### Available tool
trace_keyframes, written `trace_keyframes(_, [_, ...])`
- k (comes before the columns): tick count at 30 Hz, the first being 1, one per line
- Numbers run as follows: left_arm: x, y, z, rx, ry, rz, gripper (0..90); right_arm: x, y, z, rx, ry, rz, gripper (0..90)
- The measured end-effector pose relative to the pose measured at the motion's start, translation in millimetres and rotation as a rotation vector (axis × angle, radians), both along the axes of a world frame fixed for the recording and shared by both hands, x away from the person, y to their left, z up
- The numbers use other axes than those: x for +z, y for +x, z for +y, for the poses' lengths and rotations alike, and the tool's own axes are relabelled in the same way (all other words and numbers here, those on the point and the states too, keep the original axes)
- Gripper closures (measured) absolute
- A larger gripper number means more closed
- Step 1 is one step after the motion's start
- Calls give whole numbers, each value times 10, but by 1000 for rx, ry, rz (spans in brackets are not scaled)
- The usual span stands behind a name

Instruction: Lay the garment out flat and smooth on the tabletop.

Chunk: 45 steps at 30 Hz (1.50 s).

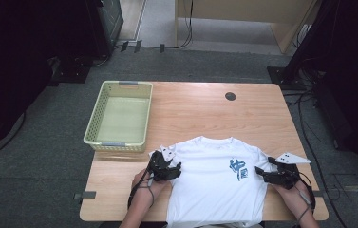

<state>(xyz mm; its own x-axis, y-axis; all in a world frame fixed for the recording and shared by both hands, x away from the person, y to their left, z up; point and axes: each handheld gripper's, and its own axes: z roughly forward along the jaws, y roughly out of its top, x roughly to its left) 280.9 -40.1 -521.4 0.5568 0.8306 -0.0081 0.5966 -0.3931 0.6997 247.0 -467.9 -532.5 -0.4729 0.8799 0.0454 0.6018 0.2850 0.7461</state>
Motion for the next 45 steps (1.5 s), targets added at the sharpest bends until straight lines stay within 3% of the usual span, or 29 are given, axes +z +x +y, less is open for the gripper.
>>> trace_keyframes(9, [-10,95,-7,12,-2,-10,352,-6,177,-41,-4,-8,-8,258])
trace_keyframes(36, [-9,365,5,82,-4,-11,351,-14,466,-72,7,-11,-19,256])
trace_keyframes(45, [-27,450,22,89,-15,-30,351,-13,573,-83,9,-14,-20,255])
